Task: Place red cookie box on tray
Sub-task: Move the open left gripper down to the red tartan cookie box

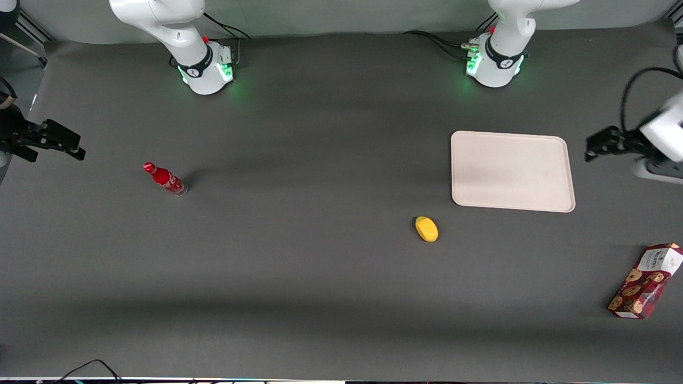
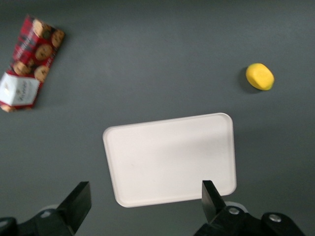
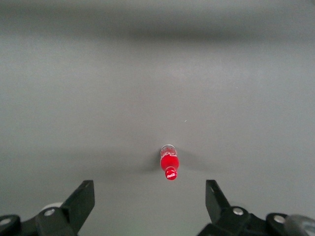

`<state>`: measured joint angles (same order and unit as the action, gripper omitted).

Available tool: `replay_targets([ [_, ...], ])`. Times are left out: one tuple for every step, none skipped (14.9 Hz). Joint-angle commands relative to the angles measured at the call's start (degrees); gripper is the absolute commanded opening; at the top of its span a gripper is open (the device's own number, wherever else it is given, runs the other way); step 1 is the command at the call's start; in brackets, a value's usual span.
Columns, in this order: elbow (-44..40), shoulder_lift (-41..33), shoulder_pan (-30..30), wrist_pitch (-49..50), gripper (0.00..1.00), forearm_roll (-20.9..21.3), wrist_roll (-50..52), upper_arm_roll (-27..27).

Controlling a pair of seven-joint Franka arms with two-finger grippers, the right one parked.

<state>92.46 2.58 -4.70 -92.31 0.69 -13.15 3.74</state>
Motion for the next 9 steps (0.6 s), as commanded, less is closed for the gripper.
replay_targets([
  [-9.3, 9.0, -4.9, -0.1, 1.0, 1.0, -12.6, 0.2],
  [-9.9, 10.2, -5.8, -1.3, 1.0, 1.9, -16.7, 0.2],
  [-9.9, 11.0, -6.8, -3.0, 1.0, 3.0, -20.7, 0.2],
  [-9.8, 12.1, -8.2, -4.6, 1.0, 3.6, -24.1, 0.2],
  [-9.9, 13.3, -9.1, -6.6, 1.0, 4.4, -27.5, 0.2],
  [-9.9, 14.8, -10.3, -9.0, 1.0, 6.1, -32.0, 0.2],
  [-9.9, 16.3, -11.2, -12.1, 1.0, 7.3, -35.9, 0.2],
  [-9.9, 17.9, -11.8, -15.3, 1.0, 7.8, -39.1, 0.2],
  [-9.9, 19.4, -13.0, -18.4, 1.0, 8.1, -41.8, 0.2],
])
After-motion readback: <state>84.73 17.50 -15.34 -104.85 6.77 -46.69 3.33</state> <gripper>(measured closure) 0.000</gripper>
